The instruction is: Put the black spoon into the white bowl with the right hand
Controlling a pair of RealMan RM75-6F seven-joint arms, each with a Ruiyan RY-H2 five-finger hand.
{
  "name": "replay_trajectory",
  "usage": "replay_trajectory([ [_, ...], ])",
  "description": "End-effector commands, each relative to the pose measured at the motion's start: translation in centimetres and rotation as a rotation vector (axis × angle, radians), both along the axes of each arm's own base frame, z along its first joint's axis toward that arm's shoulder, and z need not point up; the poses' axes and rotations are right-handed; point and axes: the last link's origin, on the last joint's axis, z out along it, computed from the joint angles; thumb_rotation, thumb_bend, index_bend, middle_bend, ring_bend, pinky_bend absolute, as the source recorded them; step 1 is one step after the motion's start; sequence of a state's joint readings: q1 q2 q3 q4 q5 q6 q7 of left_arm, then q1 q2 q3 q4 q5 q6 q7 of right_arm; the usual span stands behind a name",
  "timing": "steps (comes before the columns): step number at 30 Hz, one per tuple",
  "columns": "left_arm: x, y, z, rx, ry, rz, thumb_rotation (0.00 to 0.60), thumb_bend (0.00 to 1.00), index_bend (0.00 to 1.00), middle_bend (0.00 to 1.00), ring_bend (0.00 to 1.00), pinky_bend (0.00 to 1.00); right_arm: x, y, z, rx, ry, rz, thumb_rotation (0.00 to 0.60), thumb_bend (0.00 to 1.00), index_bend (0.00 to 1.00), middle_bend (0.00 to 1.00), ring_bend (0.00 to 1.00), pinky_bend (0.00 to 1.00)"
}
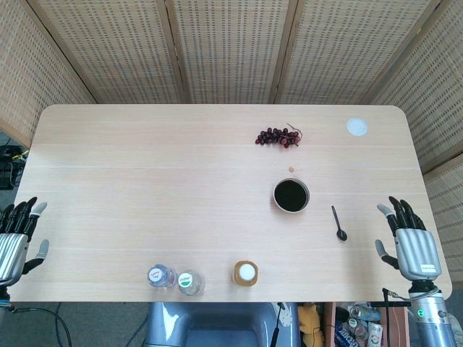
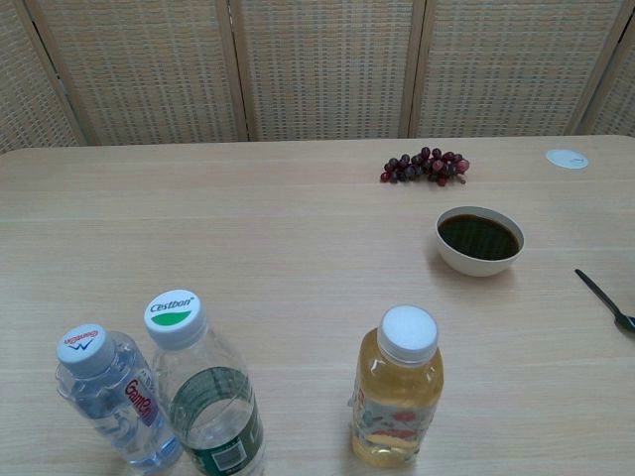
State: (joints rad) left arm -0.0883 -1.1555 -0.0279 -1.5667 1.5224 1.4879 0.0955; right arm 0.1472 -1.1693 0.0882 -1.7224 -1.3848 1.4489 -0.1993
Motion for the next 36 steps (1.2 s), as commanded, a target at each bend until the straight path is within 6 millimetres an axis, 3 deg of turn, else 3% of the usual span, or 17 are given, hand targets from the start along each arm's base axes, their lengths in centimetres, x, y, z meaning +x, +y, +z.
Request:
replay_trajectory([
  [1,0.1,0.0,0.0,0.0,-0.002,-0.003,0.6,0.48,0.03,0.0,0.0,0.0,0.0,0.0,0.0,-0.009,-0.003,0.003,0.6,0.52,0.18,0.14,0.06,0.24],
  [6,0.0,-0.1,0.0,0.001,-0.006,-0.003,0.6,0.48,0.03,0.0,0.0,0.0,0.0,-0.1,0.0,-0.018,-0.013,0.012,0.6,0.52,0.18,0.15,0.07,0.24],
  [9,0.0,-0.2,0.1,0.005,-0.007,-0.001,0.6,0.48,0.03,0.0,0.0,0.0,0.2,-0.3,0.1,-0.032,-0.017,0.024,0.6,0.52,0.18,0.21,0.15,0.3],
  [11,-0.1,-0.2,0.2,0.006,-0.008,0.001,0.6,0.48,0.03,0.0,0.0,0.0,0.3,-0.6,0.3,-0.041,-0.016,0.031,0.6,0.52,0.18,0.32,0.28,0.43],
  [13,-0.1,-0.3,0.2,0.007,-0.008,0.002,0.6,0.48,0.03,0.0,0.0,0.0,0.3,-0.9,0.4,-0.041,-0.025,0.02,0.6,0.52,0.18,0.55,0.5,0.64],
  [15,-0.1,-0.3,0.2,0.007,-0.007,0.001,0.6,0.48,0.03,0.0,0.0,0.0,0.3,-1.4,0.3,-0.01,-0.042,0.0,0.6,0.52,0.2,0.7,0.66,0.77],
  [19,-0.1,-0.4,0.3,0.006,-0.008,0.003,0.6,0.48,0.03,0.0,0.0,0.0,0.0,-3.0,-0.1,0.12,-0.029,-0.047,0.6,0.52,0.24,0.82,0.82,0.87],
  [25,-0.2,-0.5,0.4,0.007,-0.005,0.009,0.6,0.48,0.03,0.0,0.0,0.0,-0.1,-4.6,-1.1,0.238,-0.047,-0.083,0.6,0.63,0.27,0.92,0.94,0.98],
  [36,-0.6,-0.3,0.6,0.002,0.0,0.027,0.6,0.48,0.03,0.0,0.0,0.0,-0.8,-6.9,-5.2,0.496,0.001,-0.14,0.6,0.7,0.28,0.95,0.97,1.0],
])
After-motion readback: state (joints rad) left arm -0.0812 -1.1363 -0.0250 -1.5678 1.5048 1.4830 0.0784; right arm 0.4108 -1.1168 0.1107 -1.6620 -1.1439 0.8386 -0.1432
